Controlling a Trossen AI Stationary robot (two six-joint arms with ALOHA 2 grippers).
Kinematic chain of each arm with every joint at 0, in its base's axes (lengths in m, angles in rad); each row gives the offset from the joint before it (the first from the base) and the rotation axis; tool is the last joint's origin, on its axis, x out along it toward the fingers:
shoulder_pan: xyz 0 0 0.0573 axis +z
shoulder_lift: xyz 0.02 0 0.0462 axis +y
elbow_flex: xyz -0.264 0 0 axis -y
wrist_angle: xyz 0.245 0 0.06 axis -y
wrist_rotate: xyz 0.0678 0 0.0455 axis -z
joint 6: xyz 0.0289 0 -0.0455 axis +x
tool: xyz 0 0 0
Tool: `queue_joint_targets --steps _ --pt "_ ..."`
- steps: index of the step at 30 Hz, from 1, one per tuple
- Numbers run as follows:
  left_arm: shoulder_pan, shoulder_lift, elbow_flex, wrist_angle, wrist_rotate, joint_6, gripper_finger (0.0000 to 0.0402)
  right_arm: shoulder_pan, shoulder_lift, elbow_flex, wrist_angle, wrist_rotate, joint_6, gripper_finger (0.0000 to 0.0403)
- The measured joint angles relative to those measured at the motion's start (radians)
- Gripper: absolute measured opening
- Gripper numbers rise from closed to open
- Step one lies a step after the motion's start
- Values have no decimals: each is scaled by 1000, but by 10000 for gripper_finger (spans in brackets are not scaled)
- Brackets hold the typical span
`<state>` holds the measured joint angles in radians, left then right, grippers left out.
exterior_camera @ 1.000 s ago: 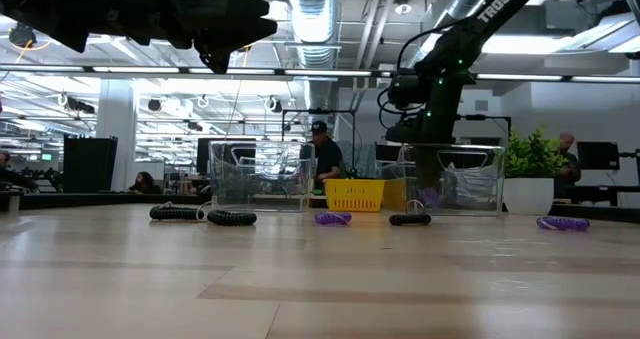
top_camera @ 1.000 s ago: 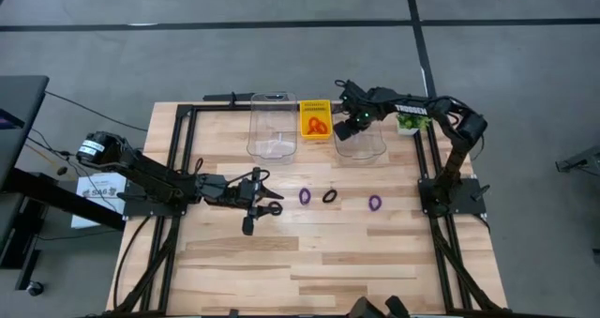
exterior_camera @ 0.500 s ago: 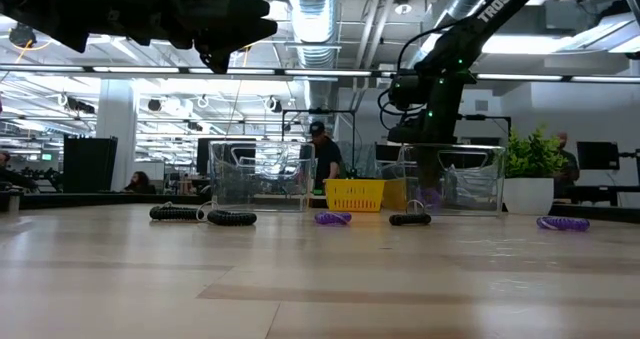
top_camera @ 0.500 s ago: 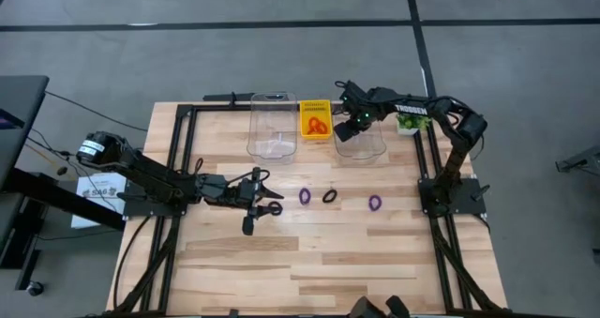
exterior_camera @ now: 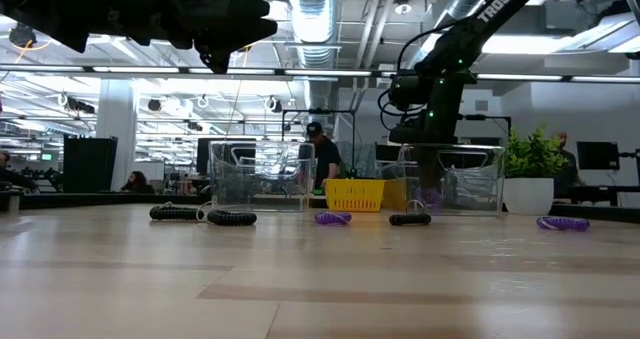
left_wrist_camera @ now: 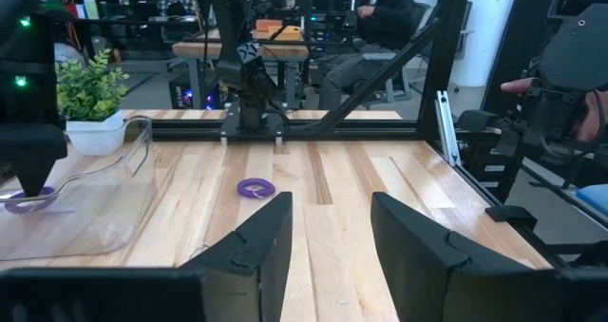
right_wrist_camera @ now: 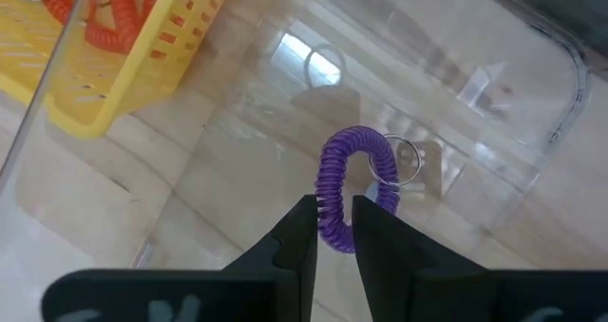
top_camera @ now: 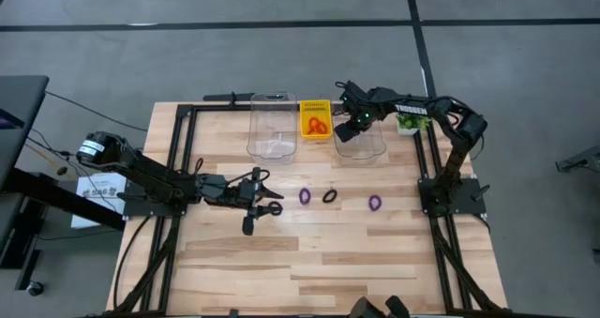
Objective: Sort spring keychains
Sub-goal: Put the middle purple spring keychain into the right transparent bin, then put the right purple spring keychain into the right transparent bin
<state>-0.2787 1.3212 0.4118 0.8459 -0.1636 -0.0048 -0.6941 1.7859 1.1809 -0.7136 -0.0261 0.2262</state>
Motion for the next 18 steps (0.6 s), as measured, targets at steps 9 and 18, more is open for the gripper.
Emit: queue_joint_targets --steps 9,18 --pt "0 0 0 0 0 0 142 6 0 0 0 1 -25 62" --pt "0 0 0 0 0 0 142 6 0 0 0 1 -26 62"
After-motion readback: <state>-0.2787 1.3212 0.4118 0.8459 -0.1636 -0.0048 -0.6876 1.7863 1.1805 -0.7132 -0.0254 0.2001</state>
